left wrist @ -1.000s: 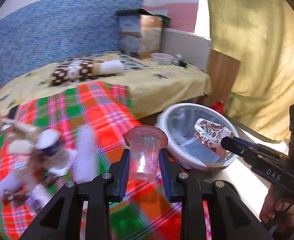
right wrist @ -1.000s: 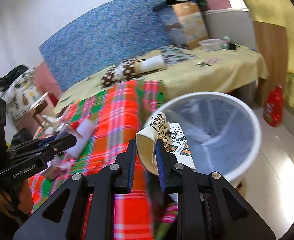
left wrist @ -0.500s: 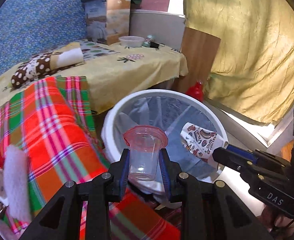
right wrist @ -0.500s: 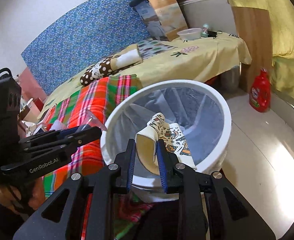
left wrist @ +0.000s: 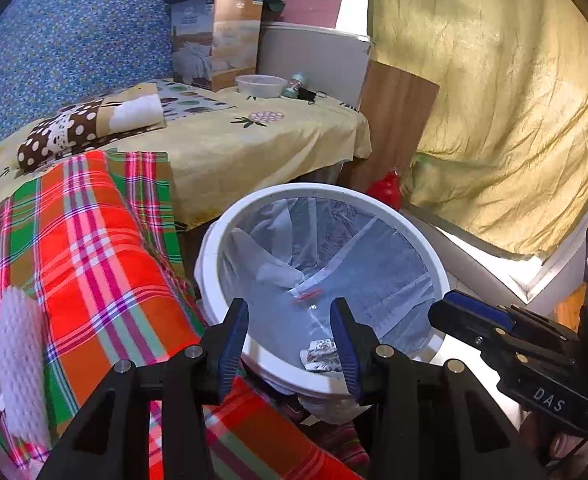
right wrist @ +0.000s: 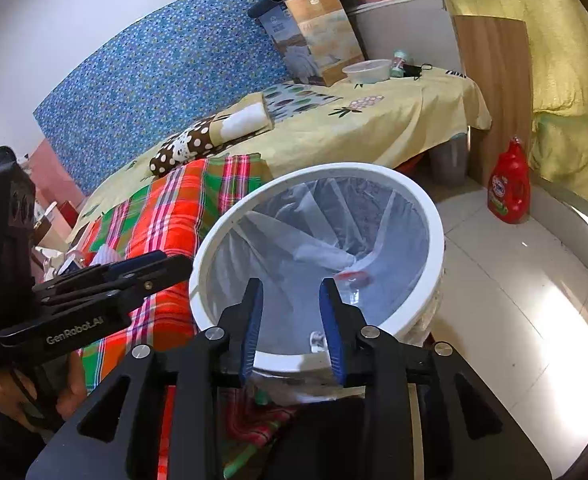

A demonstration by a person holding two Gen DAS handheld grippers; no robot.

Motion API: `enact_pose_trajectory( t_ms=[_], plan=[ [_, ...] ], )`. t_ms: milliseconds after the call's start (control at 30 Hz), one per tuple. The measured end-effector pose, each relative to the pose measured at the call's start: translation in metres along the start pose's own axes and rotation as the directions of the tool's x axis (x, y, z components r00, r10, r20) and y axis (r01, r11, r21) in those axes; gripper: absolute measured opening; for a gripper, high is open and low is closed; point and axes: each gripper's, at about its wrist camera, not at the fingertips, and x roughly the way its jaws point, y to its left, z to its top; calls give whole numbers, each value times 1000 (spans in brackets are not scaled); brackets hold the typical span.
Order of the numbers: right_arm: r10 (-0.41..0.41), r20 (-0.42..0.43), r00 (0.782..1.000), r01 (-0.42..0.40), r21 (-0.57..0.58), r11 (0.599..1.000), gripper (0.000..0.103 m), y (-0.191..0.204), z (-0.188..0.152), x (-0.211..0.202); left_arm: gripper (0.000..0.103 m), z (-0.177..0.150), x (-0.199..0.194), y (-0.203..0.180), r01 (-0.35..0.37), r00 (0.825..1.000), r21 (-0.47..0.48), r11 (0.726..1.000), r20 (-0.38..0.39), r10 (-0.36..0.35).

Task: Collect trash
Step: 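Move both open tools back over the trash on the bed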

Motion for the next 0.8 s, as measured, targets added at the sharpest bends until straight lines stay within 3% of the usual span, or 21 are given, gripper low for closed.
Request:
enact_pose_trajectory(
  t_ms=[433, 800],
  plan=[
    [45, 2, 999, -45, -86, 995, 34, 35, -7, -15, 46, -35, -65, 20, -78, 994, -96, 992, 63, 84],
    [139, -28, 990, -142, -208, 968, 35, 94, -17, -17, 56, -70, -132, 54, -180, 971, -205, 962, 122, 207]
  ],
)
